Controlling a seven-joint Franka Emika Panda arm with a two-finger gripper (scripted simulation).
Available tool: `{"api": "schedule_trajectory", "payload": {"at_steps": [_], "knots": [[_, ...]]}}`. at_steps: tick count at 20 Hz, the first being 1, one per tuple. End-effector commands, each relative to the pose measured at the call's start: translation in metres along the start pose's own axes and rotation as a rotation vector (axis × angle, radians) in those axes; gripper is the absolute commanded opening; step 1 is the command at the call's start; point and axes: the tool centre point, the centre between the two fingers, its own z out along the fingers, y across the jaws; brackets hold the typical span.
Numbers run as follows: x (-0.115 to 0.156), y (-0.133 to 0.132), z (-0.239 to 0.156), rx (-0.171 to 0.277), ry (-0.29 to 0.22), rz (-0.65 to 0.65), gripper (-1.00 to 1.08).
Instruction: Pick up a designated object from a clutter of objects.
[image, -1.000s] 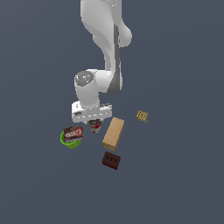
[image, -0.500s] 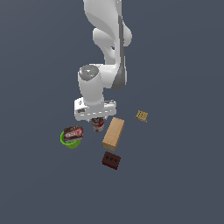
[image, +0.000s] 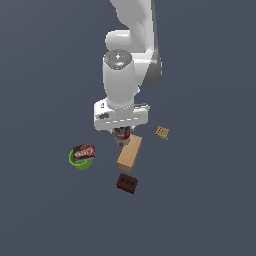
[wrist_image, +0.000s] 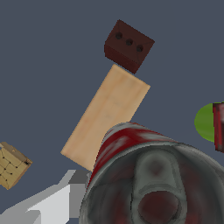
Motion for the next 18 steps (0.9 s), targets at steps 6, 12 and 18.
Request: {"api": "schedule_trajectory", "payload": {"at_steps": [6,12,18], "knots": [[0.028,-0.047,-0.073,-0.002,0.003,0.000,-1.00],[0.051,-0.083,-0.127,0.000,0.003,-0.001,-1.00],[0.068,-0.108,-0.166,0.002,0.004,-0.001,-1.00]]}}
